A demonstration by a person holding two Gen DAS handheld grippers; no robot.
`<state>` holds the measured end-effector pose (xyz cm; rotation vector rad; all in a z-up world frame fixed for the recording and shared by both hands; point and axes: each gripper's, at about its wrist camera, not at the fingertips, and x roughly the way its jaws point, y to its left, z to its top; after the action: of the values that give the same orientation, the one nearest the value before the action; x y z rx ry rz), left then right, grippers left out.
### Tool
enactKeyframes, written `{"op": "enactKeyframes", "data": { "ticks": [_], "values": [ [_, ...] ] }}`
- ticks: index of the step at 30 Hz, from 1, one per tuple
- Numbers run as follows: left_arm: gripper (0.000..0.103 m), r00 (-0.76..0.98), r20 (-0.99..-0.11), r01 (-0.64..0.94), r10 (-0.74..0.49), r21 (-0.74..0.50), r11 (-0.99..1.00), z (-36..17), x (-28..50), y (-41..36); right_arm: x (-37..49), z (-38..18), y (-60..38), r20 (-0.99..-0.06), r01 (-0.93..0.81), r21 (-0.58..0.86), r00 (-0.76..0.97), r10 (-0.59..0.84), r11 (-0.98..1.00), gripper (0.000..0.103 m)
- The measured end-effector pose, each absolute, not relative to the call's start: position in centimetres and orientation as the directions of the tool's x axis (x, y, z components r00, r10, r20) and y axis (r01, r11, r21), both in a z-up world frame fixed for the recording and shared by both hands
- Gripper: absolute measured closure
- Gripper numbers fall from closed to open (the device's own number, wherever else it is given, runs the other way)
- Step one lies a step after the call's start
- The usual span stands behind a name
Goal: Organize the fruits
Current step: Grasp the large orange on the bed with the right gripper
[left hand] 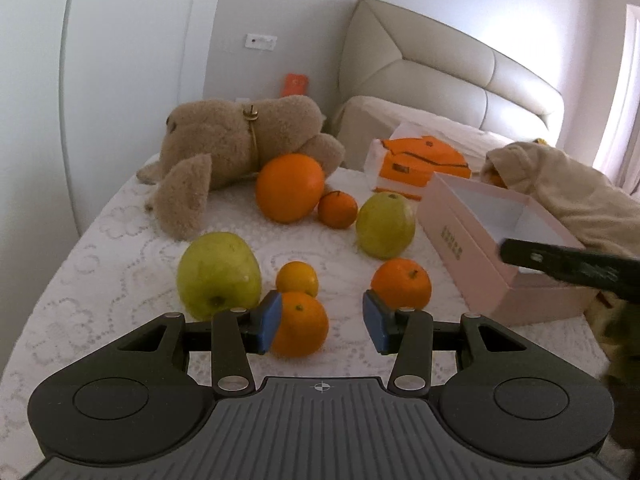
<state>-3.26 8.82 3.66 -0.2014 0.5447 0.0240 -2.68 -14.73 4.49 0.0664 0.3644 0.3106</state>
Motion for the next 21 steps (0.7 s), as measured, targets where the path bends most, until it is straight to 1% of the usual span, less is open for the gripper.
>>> {"op": "enactKeyframes", "data": {
  "ticks": [4,6,9,11,12,14,16,19,20,21],
  "values": [
    [0.054,0.867,-0.496,-0.059,-0.045,-0.194,0.979,3.9,-3.3,8.5,0.5,3.4,-15.3,-0.331,-0.253,0.279,0.88,0.34,0.926,0.057],
    [0.054,0.869,-0.492,-0.049,-0.051,-0.189,0.981,3.8,-3.3,8.4,0.4,3.5,-15.6,-0.287,-0.261,0.303,0.892,0.348,0.917,0.053],
    [0.054,0.866,-0.499,-0.059,-0.037,-0.176,0.983,3.8,-3.2,8.4,0.0,3.5,-15.8,-0.242,-0.254,0.31,0.911,0.334,0.916,0.053],
    [0.054,0.853,-0.52,-0.057,-0.028,-0.146,0.988,3.6,-3.0,8.1,-0.7,3.6,-16.3,-0.199,-0.25,0.328,0.925,0.325,0.911,0.052],
    [0.053,0.846,-0.532,-0.048,-0.029,-0.131,0.99,3.5,-2.8,7.9,-1.0,3.7,-16.4,-0.194,-0.244,0.333,0.928,0.319,0.911,0.048],
    [0.053,0.848,-0.529,-0.03,-0.023,-0.091,0.995,3.4,-2.7,7.4,-1.2,4.2,-16.2,-0.242,-0.228,0.293,0.922,0.303,0.929,0.045],
    [0.053,0.849,-0.529,-0.017,-0.019,-0.062,0.998,3.4,-2.6,7.0,-1.5,4.5,-15.6,-0.306,-0.204,0.227,0.913,0.269,0.952,0.045],
    [0.053,0.85,-0.525,-0.001,-0.041,-0.078,0.997,3.5,-2.9,7.1,-2.4,4.7,-14.6,-0.393,-0.191,0.137,0.89,0.231,0.972,0.044],
    [0.053,0.852,-0.522,-0.001,-0.041,-0.08,0.997,3.5,-3.1,7.2,-2.9,4.7,-14.4,-0.396,-0.194,0.11,0.891,0.222,0.975,0.043],
    [0.053,0.854,-0.518,-0.005,-0.038,-0.081,0.997,3.6,-3.2,7.3,-3.7,4.9,-14.2,-0.401,-0.19,0.074,0.893,0.203,0.979,0.039]
  ]
}}
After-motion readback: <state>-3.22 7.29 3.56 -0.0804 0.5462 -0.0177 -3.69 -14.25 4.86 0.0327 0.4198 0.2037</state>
